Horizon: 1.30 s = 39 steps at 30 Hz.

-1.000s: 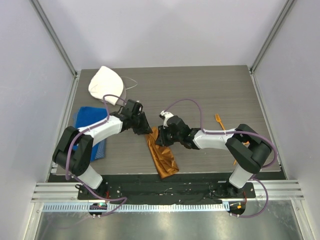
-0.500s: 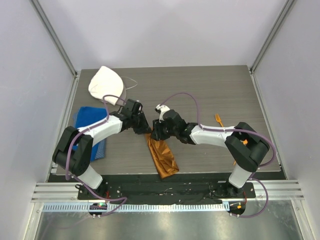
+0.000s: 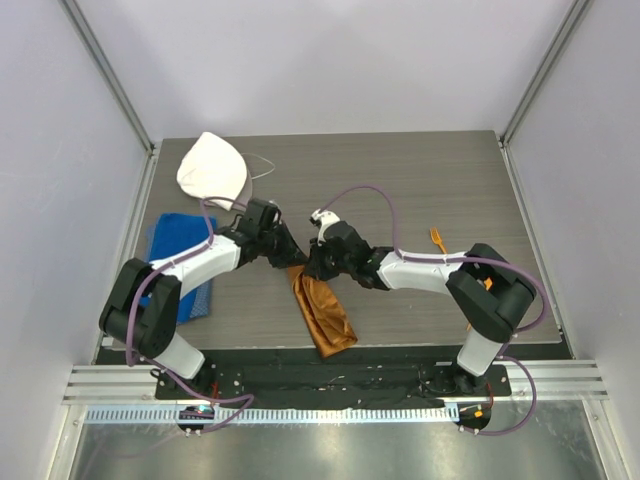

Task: Fold the napkin into a case and place the utensils inside
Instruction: Pick up the top corner of the smaller rectangle folded napkin from the center of the board, then grasp the top corner of the smaller rectangle folded napkin from the folded napkin.

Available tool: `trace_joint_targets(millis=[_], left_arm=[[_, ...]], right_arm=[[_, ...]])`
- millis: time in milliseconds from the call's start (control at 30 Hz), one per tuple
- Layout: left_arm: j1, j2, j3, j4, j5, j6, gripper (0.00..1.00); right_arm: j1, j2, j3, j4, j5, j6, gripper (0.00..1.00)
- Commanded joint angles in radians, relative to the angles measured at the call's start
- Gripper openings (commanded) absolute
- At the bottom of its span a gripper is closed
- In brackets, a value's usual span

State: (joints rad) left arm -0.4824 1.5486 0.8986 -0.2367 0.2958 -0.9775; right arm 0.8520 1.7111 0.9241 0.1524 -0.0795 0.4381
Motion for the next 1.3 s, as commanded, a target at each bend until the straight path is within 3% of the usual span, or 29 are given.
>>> trace_joint_targets(millis=[0, 67, 100, 200, 367, 500, 633, 800, 1267], left_arm=[[0.005, -0.041, -0.010, 0.030, 0.020, -0.004, 0.00], [0.005, -0.050, -0.001, 0.010, -0.006, 0.022, 0.06], [0.005, -0.057, 0.002, -0.025, -0.024, 0.055, 0.17], [0.004, -0.114, 0.002, -0.085, -0.142, 0.105, 0.34], [-0.022, -0.194, -0.024, -0.122, -0.325, 0.183, 0.29], [-0.091, -0.176, -0.033, -0.122, -0.420, 0.230, 0.17], [-0.177, -0.139, -0.026, -0.102, -0.518, 0.290, 0.15], [-0.240, -0.098, -0.023, -0.062, -0.547, 0.335, 0.18], [-0.288, -0.001, -0.004, -0.052, -0.557, 0.344, 0.28]], right_arm=[[0.005, -0.048, 0.007, 0.027, 0.047, -0.006, 0.01], [0.005, -0.054, 0.019, -0.017, 0.043, -0.016, 0.01], [0.005, -0.057, 0.018, -0.025, 0.035, -0.019, 0.01], [0.005, -0.062, 0.021, -0.069, 0.029, -0.032, 0.01], [0.002, -0.073, 0.027, -0.108, 0.035, -0.024, 0.01], [-0.001, -0.071, 0.035, -0.113, 0.024, -0.004, 0.01], [-0.007, -0.071, 0.035, -0.111, 0.017, 0.027, 0.01], [-0.011, -0.076, 0.036, -0.106, 0.004, 0.048, 0.01], [-0.016, -0.074, 0.024, -0.080, -0.022, 0.065, 0.01]])
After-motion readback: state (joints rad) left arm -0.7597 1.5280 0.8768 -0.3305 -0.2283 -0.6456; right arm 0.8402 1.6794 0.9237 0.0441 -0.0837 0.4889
